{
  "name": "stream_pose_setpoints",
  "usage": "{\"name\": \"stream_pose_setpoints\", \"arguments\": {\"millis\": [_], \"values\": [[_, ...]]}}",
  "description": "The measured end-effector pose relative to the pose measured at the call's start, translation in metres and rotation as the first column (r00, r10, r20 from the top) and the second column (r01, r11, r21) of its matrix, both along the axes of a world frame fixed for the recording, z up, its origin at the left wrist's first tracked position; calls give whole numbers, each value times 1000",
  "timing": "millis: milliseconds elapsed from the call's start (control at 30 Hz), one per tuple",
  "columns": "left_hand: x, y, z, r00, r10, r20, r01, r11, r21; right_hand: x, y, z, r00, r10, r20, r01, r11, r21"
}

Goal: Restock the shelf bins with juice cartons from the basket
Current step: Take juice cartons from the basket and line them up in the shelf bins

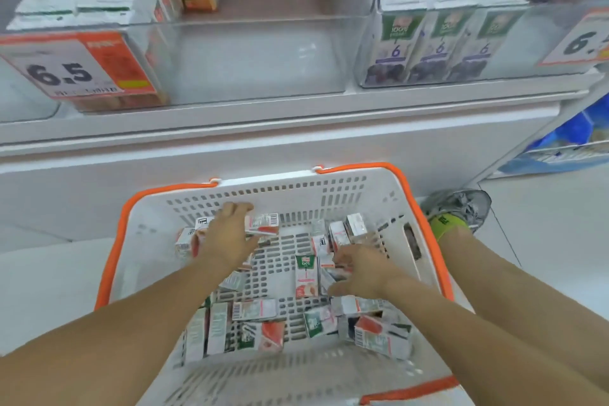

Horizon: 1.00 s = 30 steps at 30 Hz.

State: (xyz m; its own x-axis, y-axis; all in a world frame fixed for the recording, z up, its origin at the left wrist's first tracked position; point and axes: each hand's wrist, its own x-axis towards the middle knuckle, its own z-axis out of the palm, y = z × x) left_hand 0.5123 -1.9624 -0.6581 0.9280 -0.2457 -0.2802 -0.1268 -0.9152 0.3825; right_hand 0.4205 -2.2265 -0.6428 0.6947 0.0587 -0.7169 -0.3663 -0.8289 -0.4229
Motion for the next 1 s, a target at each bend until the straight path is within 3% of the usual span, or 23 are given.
{"name": "stream_pose_setpoints", "arguments": {"millis": [133,400,567,633,700,833,1000], "values": [[1,-3,-19,993,-92,74,87,994,71,0,4,-17,1000,12,10,-11,997,-75],[3,-16,-38,983,-119,138,93,979,182,5,18,-27,981,191,25,-181,958,-221],[-1,-6,-33,986,-96,133,92,995,35,8,10,-15,984,170,58,-159,975,-152],[-4,-5,-21,999,11,34,-6,988,-151,9,5,-4,994,81,70,-76,994,-78],[-8,-9,-3,980,106,-165,-158,928,-338,10,0,7,986,-52,157,57,998,-26],[-15,-14,32,855,166,-492,-418,782,-462,14,0,36,874,-316,370,315,947,65],[-44,7,44,625,168,-762,-660,635,-401,3,20,35,976,-131,176,132,991,7]]}}
